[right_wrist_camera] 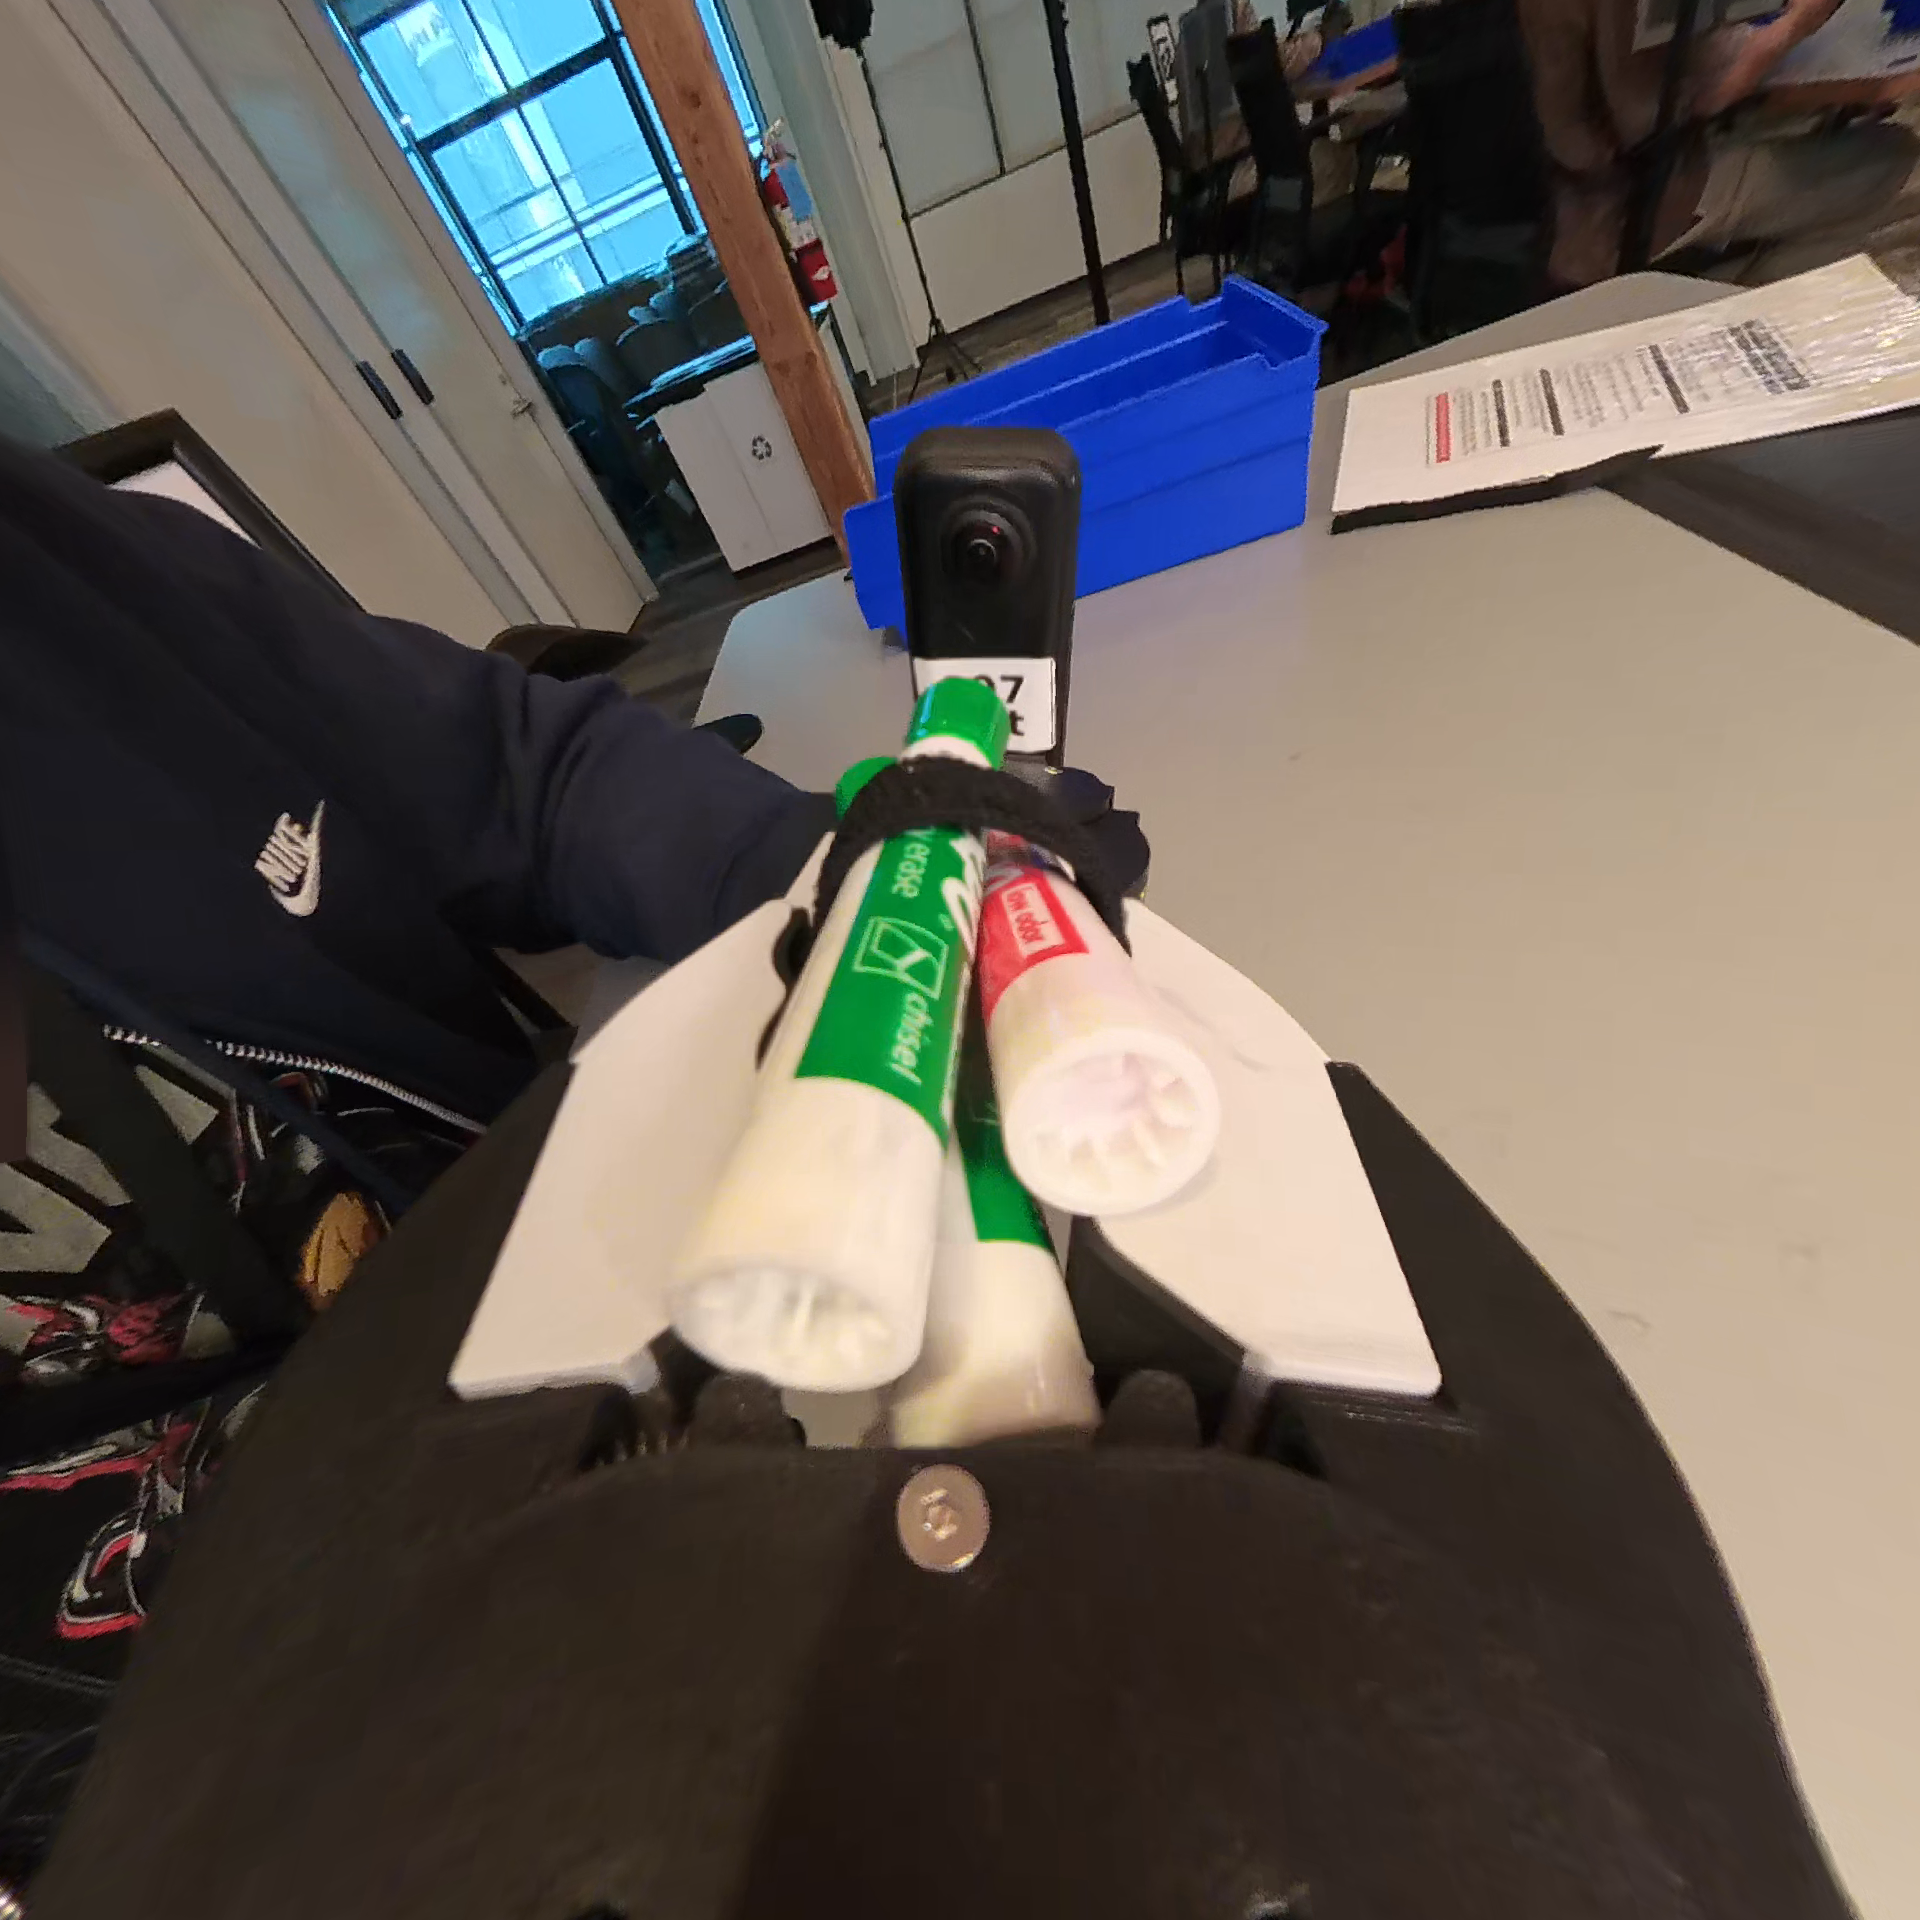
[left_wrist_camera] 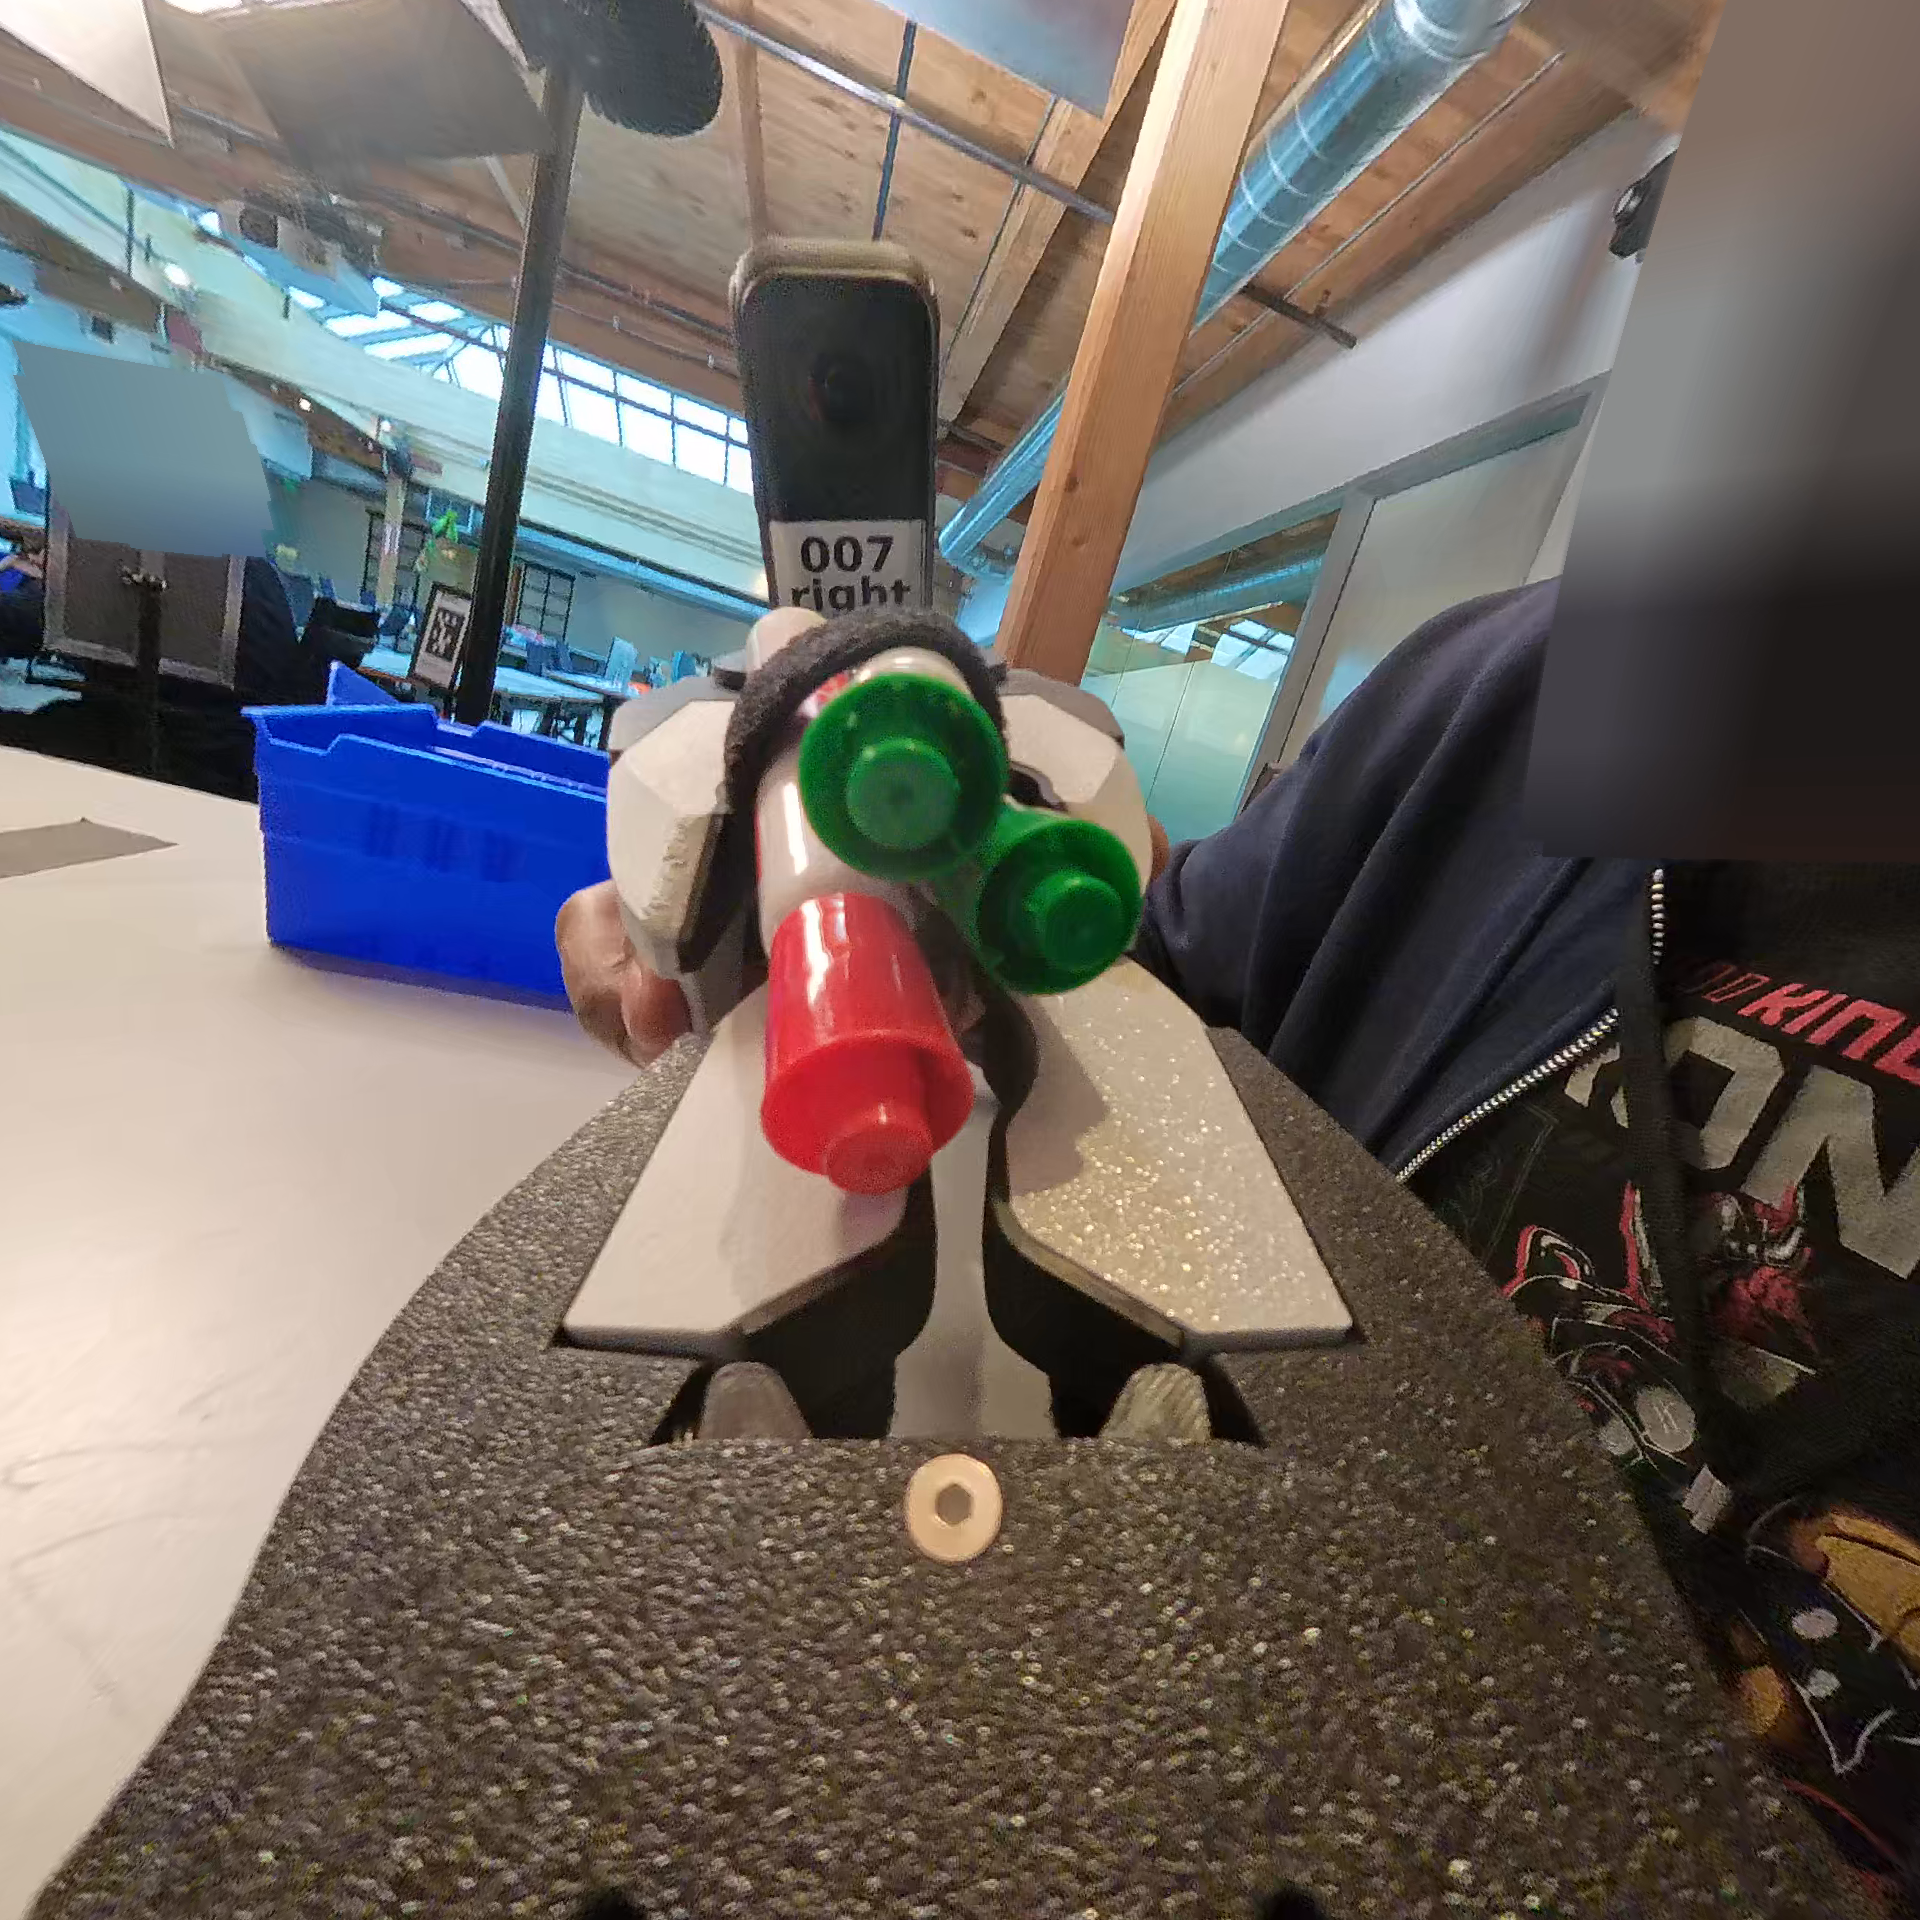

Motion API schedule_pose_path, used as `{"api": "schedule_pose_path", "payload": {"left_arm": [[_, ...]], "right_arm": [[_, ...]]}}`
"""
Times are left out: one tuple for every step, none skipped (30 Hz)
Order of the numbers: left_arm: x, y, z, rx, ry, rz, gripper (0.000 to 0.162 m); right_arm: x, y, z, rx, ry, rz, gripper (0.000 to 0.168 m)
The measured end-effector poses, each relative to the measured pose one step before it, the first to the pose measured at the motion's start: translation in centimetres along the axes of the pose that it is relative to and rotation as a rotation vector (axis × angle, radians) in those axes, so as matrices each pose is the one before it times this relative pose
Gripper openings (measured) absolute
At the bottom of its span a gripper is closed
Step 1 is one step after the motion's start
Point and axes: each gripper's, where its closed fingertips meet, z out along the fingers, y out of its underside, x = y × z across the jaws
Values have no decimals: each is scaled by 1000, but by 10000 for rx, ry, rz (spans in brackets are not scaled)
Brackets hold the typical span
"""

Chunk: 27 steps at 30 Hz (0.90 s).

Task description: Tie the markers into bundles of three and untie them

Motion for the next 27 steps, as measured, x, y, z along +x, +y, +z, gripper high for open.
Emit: {"api": "schedule_pose_path", "payload": {"left_arm": [[239, -232, -73, 223, 95, 35, 5], [211, -225, -58, 198, 84, 60, 5], [154, -245, -65, 187, 53, 108, 4], [131, -309, -75, 190, 37, 149, 4], [95, -361, -119, 190, 17, 166, 4], [1, -437, -168, 199, -37, 166, 4], [-113, -348, -182, 80, -112, 188, 5], [-186, -207, -203, -36, -148, 212, 3], [-208, -103, -201, -113, -161, 281, 3], [-218, -84, -204, -138, -185, 355, 3], [-207, -102, -168, -116, -159, 327, 3], [-281, -97, -161, -100, -202, 311, 3], [-269, -100, -169, -54, -190, 291, 3], [-270, -12, -134, -76, -175, 244, 3], [-234, 22, -111, -65, -170, 217, 3], [-178, 32, -80, -31, -134, 155, 3], [-127, 63, -44, -28, -108, 98, 3], [-107, 105, 1, -30, -98, 84, 3], [-110, 180, 54, -79, -110, 106, 3], [-97, 285, 81, -147, -106, 131, 3], [-61, 312, 112, -159, -92, 145, 3], [-51, 335, 138, -180, -98, 145, 3], [20, 302, 146, -147, -56, 150, 3], [42, 285, 159, -144, -31, 125, 3], [45, 316, 180, -171, -16, 119, 3], [108, 190, 170, -107, 40, 123, 3], [137, 132, 187, -102, 79, 100, 3]], "right_arm": [[-126, -120, 105, 79, 2, -14, 54], [-37, -141, 80, 50, 62, -4, 57], [-22, -157, 48, 25, 71, -20, 59], [-42, -198, 17, 57, 55, -71, 61], [-63, -204, -33, 76, 36, -108, 62], [-102, -202, -63, 105, 14, -143, 63], [-109, -162, -84, 124, -5, -166, 63], [-36, -78, -105, 99, 31, -175, 63], [133, -20, -133, 90, 115, -178, 63], [216, -19, -163, 128, 141, -157, 64], [217, -48, -186, 170, 97, -105, 64], [229, -47, -223, 170, 95, -66, 64], [374, 27, -240, 137, 186, -72, 64], [443, 85, -308, 125, 268, -104, 65], [500, 93, -400, 186, 345, -114, 65], [480, 90, -474, 246, 363, -70, 65], [511, 32, -510, 287, 385, -28, 65], [568, -97, -575, 348, 448, -58, 65], [722, -236, -624, 412, 599, -123, 66], [546, -309, -571, 406, 524, -159, 65], [247, -339, -468, 338, 329, -119, 66], [30, -376, -388, 313, 199, -103, 67], [-196, -367, -290, 269, 64, -129, 67], [-246, -238, -153, 146, 41, -158, 67], [-312, -41, -21, 29, -16, -166, 67], [-371, 285, 105, -165, -107, -96, 67], [-369, 392, 91, -193, -134, -18, 68]]}}
